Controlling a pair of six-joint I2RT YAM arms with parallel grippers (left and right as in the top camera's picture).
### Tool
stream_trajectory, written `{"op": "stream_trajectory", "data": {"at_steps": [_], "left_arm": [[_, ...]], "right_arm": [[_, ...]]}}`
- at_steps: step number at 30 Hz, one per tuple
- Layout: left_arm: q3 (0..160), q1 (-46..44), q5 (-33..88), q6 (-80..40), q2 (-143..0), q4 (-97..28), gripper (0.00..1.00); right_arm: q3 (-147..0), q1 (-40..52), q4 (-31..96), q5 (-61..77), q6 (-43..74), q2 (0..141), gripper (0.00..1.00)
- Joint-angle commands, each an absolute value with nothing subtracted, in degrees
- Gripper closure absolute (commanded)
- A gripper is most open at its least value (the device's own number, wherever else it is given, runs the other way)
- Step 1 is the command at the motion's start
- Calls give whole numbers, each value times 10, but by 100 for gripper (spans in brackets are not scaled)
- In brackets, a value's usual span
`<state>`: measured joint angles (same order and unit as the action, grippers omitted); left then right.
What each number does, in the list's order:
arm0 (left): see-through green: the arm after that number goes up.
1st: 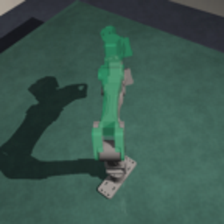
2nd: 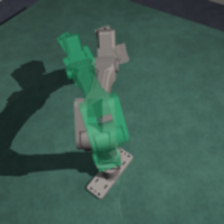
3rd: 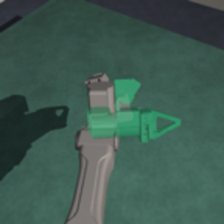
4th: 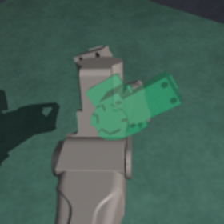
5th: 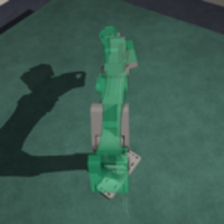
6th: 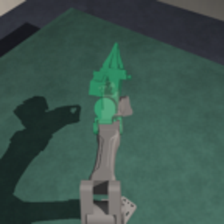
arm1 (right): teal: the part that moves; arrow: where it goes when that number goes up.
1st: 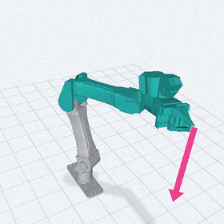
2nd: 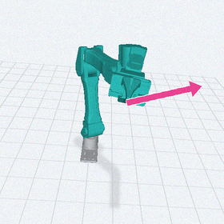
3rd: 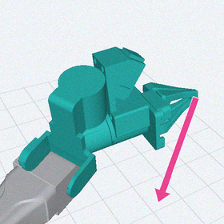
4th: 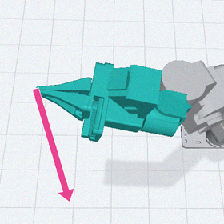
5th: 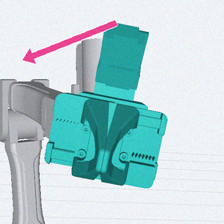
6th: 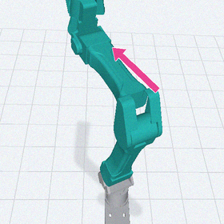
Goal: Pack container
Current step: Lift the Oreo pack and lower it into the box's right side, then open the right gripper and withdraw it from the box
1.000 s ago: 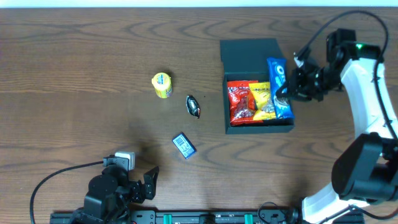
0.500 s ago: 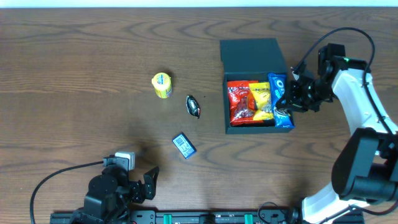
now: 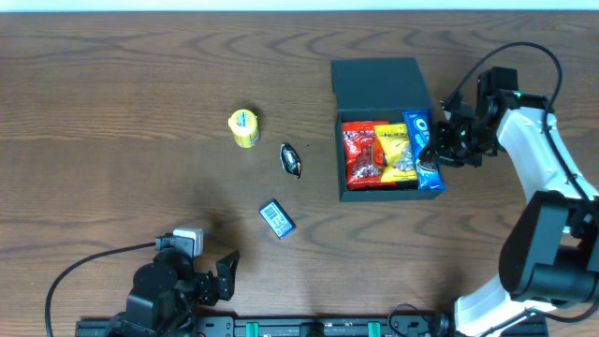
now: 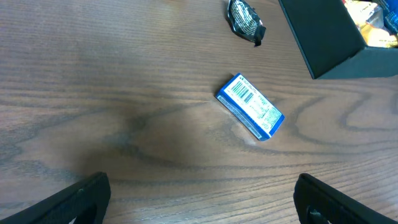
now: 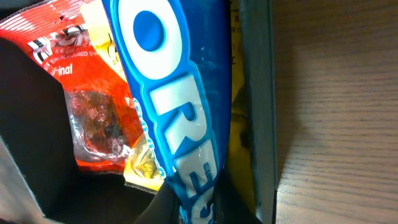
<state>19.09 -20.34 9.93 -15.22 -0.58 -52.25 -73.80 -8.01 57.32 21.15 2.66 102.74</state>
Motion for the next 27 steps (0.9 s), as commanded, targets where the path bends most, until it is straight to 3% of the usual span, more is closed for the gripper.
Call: {"op": "stream_trajectory", "data": {"at_steps": [1, 3, 5, 12, 23, 27], "left_arm": [[187, -202, 99, -155, -2, -522, 5], [187, -202, 99, -155, -2, -522, 5], [187, -202, 99, -155, -2, -522, 5], [187, -202, 99, -155, -2, -522, 5], [187, -202, 104, -155, -2, -519, 5], [187, -202, 106, -155, -2, -516, 5]], "right_arm": [[-733, -77, 572, 200, 34, 1027, 67], [-733, -74, 571, 200, 34, 1026, 57], [-733, -71, 570, 200, 34, 1026, 39], [-733, -67, 569, 222, 34, 1025, 1], [-735, -66, 559, 428, 33, 886, 1], [-735, -66, 556, 413, 34, 797, 1]]}}
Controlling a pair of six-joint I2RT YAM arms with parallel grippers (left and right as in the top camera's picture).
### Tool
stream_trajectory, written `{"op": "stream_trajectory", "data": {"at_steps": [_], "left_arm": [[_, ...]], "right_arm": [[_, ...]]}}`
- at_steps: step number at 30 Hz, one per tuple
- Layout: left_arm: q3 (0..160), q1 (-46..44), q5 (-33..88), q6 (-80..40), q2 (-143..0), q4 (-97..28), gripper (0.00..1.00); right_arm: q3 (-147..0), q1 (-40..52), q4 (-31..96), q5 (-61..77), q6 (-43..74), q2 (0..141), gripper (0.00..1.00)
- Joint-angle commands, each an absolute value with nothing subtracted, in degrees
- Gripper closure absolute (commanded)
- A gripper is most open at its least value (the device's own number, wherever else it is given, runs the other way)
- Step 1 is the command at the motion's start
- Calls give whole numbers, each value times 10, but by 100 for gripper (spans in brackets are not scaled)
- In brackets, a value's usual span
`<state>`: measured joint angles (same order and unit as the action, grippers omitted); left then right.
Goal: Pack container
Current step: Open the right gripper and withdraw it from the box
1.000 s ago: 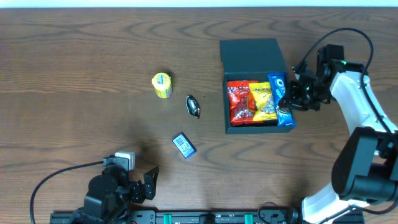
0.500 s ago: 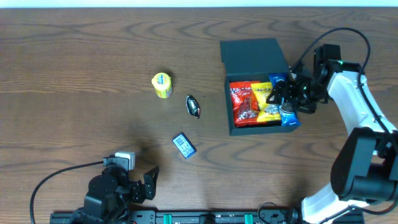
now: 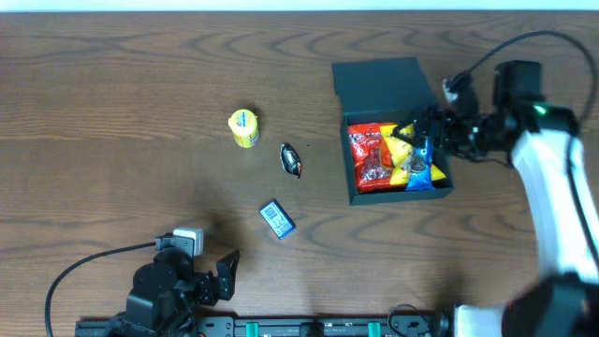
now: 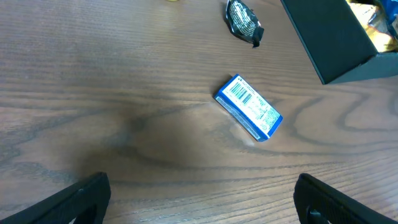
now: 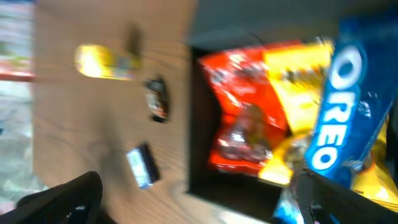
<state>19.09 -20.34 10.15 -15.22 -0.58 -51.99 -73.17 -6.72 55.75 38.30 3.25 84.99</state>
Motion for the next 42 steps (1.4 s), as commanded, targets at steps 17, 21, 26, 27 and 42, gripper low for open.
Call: {"op": "stream_trajectory", "data": {"at_steps": [17, 21, 26, 27, 42], "left_arm": [[187, -202, 103, -204, -2, -524, 5], [187, -202, 103, -204, -2, -524, 5], [187, -202, 103, -204, -2, -524, 5], [187, -202, 103, -204, -2, -524, 5], [187, -202, 103, -204, -2, -524, 5]], "right_arm": [[-676, -65, 627, 328, -9, 705, 1], [-616, -63, 559, 354, -9, 709, 1], [-546, -48, 443, 393, 10, 712, 1], [-534, -44, 426, 392, 15, 715, 1], [-491, -25, 378, 388, 34, 824, 1]]}}
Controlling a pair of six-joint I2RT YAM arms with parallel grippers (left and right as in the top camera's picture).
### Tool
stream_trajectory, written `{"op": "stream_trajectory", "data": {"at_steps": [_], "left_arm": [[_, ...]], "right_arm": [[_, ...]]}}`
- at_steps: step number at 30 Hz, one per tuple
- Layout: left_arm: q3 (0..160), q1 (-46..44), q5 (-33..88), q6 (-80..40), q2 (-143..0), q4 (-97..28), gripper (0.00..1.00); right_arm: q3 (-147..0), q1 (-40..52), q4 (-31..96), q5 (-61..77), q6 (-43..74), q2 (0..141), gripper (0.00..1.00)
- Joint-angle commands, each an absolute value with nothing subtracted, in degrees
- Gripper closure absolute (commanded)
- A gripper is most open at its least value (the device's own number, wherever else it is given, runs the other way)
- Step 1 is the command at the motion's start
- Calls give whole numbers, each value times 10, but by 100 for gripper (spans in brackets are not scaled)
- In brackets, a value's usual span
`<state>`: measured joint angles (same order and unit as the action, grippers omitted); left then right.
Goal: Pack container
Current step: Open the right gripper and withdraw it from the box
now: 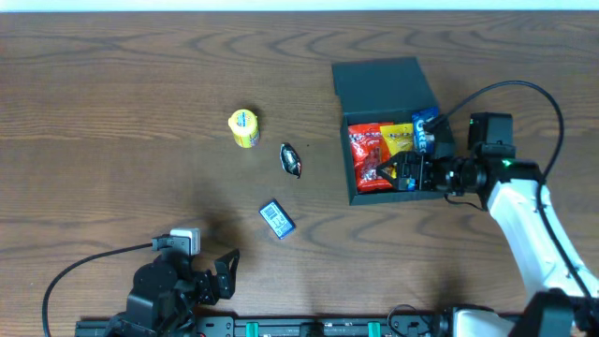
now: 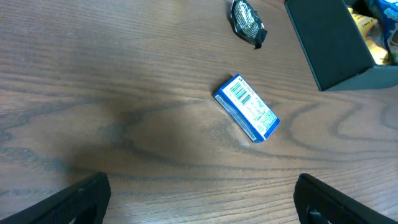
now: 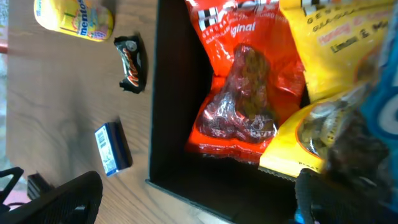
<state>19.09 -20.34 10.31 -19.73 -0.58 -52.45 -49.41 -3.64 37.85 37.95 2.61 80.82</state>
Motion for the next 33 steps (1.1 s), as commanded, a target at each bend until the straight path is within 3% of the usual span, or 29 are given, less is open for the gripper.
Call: {"op": "stream_trajectory", "data": {"at_steps": [1, 11, 22, 33], "left_arm": [[187, -202, 103, -204, -2, -524, 5], [187, -202, 103, -204, -2, -524, 5], [187, -202, 99, -204, -2, -522, 5], [187, -202, 105, -228, -11, -494, 5]], "right_arm": [[-491, -23, 377, 387, 34, 829, 1], [-511, -23, 385, 310, 47, 835, 1], [-643, -22, 438, 430, 51, 801, 1], [-667, -48, 576, 108, 38, 689, 1]]}}
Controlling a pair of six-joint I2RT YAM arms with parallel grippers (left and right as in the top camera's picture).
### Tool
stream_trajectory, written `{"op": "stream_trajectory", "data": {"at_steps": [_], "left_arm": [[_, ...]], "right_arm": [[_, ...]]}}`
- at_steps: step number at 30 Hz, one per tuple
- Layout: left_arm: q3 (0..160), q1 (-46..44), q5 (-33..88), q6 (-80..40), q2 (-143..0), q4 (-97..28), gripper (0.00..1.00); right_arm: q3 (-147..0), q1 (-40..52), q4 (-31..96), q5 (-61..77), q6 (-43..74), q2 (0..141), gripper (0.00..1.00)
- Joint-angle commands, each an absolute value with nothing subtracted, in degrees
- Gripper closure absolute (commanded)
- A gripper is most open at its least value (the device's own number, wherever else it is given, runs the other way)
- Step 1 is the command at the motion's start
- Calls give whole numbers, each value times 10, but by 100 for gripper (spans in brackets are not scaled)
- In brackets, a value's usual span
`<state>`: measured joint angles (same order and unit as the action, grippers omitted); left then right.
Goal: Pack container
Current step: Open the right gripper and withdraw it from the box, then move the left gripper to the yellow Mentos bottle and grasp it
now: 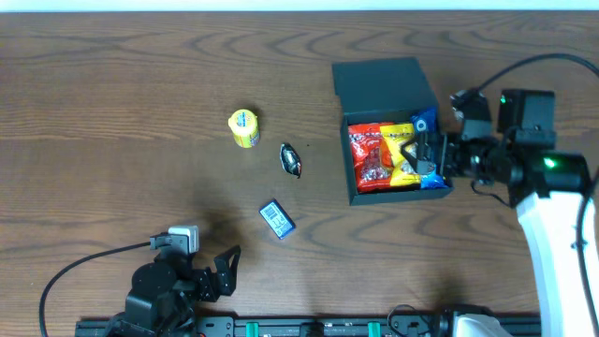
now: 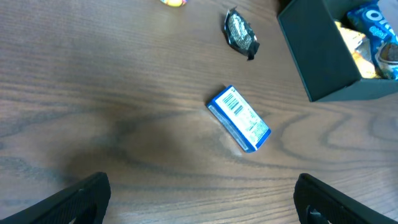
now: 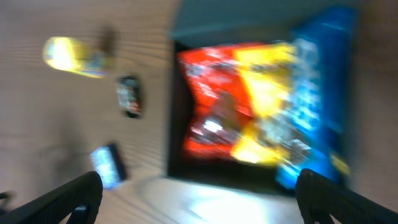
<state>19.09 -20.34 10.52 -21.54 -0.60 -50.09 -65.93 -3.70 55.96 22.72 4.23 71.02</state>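
Observation:
The dark box stands right of centre, its lid folded back. Inside lie a red snack bag, a yellow bag and a blue Oreo pack. On the table lie a yellow candy roll, a dark wrapped candy and a small blue box. My right gripper is open just right of the box, blurred in its wrist view. At the table's front edge my left gripper is open, the small blue box ahead of it.
The box's near wall shows at the upper right of the left wrist view. A cable runs from the left arm along the front edge. Bare wood table stretches left of the candies.
My right gripper has pulled back from over the box's front part to its right side, higher up. The left wrist view has shifted slightly. The loose items have not moved.
First my right gripper was down in the box's right side, close against the Oreo pack that stuck out over the front wall. Then it was open above the box, the pack lying inside and the box shifted slightly. Now it is off to the right.

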Motion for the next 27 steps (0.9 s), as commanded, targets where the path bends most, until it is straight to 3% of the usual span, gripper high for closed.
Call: {"op": "stream_trajectory", "data": {"at_steps": [1, 12, 18, 27], "left_arm": [[188, -202, 100, -227, -19, -485, 5], [220, -203, 43, -160, -248, -284, 5], [311, -203, -21, -124, -433, -258, 5], [391, -203, -11, -105, -594, -216, 5]], "right_arm": [[-667, -52, 589, 93, 38, 683, 1], [-667, -79, 630, 81, 35, 613, 1], [-667, -79, 631, 79, 29, 593, 1], [-666, -79, 632, 77, 25, 594, 1]]}}
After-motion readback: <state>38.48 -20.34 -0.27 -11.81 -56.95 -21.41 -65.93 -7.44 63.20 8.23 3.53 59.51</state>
